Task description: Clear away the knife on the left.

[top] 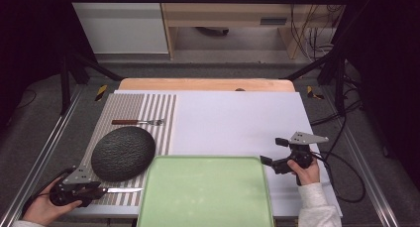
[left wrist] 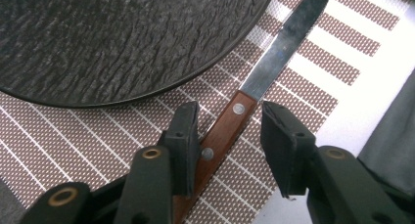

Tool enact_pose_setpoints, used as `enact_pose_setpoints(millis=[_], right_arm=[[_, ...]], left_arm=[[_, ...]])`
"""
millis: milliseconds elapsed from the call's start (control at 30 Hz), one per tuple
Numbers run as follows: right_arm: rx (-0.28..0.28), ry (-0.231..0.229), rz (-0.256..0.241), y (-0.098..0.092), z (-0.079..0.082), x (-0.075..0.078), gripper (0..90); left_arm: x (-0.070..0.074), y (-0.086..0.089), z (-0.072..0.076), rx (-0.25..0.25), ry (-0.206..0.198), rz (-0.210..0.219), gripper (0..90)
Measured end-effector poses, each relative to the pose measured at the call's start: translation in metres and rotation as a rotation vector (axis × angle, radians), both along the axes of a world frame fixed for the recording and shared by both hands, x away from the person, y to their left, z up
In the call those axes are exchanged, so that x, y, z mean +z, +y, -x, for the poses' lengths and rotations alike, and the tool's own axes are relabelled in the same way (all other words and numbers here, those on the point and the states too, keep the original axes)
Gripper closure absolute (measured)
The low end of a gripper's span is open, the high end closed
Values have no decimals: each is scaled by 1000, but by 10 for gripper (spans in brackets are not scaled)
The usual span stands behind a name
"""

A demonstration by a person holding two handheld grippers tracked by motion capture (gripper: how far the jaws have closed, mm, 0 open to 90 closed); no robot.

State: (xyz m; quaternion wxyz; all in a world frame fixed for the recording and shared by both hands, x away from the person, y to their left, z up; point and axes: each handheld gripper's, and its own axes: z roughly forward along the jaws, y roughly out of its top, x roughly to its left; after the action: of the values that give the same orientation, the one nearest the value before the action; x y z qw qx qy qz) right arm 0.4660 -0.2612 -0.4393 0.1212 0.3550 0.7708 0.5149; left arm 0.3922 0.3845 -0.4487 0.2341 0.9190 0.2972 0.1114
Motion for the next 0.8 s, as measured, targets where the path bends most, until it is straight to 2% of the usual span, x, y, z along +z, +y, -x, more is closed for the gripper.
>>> enact_pose_setpoints(millis=[133,267,400,800], right_arm=[[0,1,2,0,0,0,5],[-1,2,-2,0,0,0,5],[-1,1,-3,0,0,0,5],[0,1,-2,0,0,0,5]], left_arm=[[-2,-2,0,-21,-2,-28,623],[-1,-3,0,-41,5,-34,638],[-1,-5,2,-71,-17,-52,659],[1,-14,4,-120,-27,-90,724]])
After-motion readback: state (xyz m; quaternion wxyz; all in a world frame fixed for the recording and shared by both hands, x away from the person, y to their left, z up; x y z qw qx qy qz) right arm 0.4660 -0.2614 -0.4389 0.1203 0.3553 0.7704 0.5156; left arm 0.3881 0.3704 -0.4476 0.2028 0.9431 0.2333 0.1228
